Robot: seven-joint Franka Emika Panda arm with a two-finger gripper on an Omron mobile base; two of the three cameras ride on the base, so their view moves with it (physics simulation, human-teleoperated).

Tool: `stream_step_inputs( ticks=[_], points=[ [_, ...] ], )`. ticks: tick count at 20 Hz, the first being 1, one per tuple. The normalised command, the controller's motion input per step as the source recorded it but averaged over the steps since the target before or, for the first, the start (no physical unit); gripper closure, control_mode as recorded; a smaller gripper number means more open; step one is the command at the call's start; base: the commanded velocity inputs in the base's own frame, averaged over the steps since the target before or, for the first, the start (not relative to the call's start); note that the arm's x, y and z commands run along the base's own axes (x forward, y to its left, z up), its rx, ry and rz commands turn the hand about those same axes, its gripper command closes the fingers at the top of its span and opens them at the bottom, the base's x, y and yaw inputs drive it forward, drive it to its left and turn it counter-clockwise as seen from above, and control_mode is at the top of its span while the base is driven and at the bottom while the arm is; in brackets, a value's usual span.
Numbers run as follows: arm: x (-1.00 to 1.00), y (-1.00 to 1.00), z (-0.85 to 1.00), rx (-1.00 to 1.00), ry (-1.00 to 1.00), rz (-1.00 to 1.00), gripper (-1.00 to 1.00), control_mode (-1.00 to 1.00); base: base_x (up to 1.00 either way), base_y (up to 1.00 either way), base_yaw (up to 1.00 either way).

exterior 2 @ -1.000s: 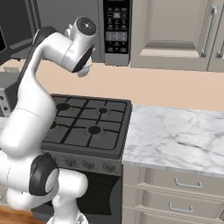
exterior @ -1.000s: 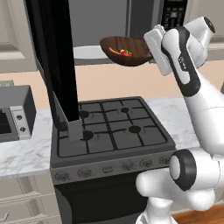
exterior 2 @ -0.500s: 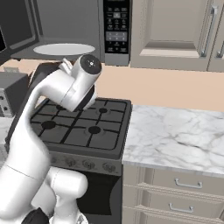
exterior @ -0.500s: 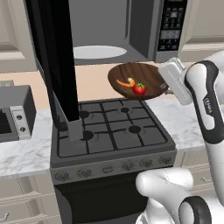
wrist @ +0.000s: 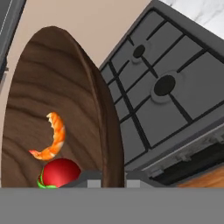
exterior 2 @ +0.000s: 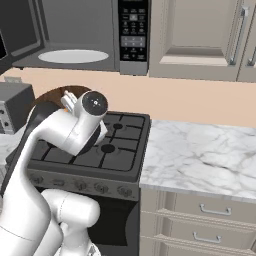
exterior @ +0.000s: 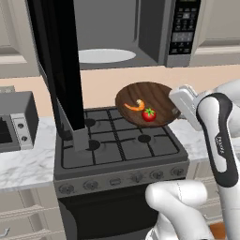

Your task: The microwave is finished heating the shrimp and tomato. Take the bowl containing the food and place it on the dining counter.

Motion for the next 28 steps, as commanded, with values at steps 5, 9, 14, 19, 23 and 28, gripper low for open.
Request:
stream_step_inputs(
  ticks=[5,9,14,19,23,28],
  points=[
    [0.0,0.0,0.0,0.0,0.0,0.0,1.0,-1.0,0.0,0.0,0.0],
    [0.0,-0.04,0.0,0.0,0.0,0.0,1.0,-1.0,0.0,0.0,0.0],
    [0.0,0.0,0.0,0.0,0.0,0.0,1.0,1.0,-0.19,-0.79,0.12],
    [0.0,0.0,0.0,0.0,0.0,0.0,1.0,1.0,-0.05,-0.98,0.38],
    [0.0,0.0,0.0,0.0,0.0,0.0,1.0,1.0,-0.25,-0.36,0.88],
    [0.0,0.0,0.0,0.0,0.0,0.0,1.0,1.0,-0.29,0.0,1.0]
  ],
)
